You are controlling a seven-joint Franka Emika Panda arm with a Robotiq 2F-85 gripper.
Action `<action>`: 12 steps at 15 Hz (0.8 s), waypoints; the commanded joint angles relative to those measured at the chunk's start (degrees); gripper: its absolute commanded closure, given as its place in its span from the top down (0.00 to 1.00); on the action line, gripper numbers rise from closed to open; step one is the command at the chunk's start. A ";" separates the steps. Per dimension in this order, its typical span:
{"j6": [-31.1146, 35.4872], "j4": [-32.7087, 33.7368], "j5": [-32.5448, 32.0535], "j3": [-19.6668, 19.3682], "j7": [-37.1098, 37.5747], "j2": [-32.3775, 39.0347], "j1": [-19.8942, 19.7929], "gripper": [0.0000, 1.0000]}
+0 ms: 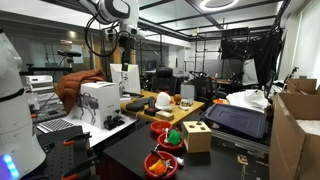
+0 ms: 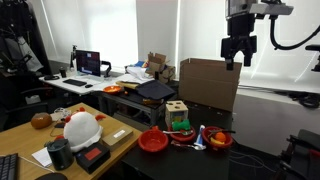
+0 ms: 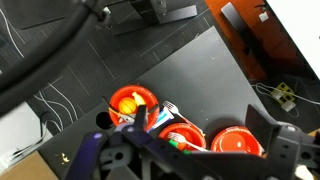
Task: Put the silver fork in the red bowl in the middle.
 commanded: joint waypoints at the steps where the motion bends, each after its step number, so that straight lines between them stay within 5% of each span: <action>1: -6.03 1.26 -1.94 0.68 -2.10 -1.18 -1.35 1.00; 12: -4.92 -1.56 -11.29 -0.39 -14.69 -5.95 -1.86 1.00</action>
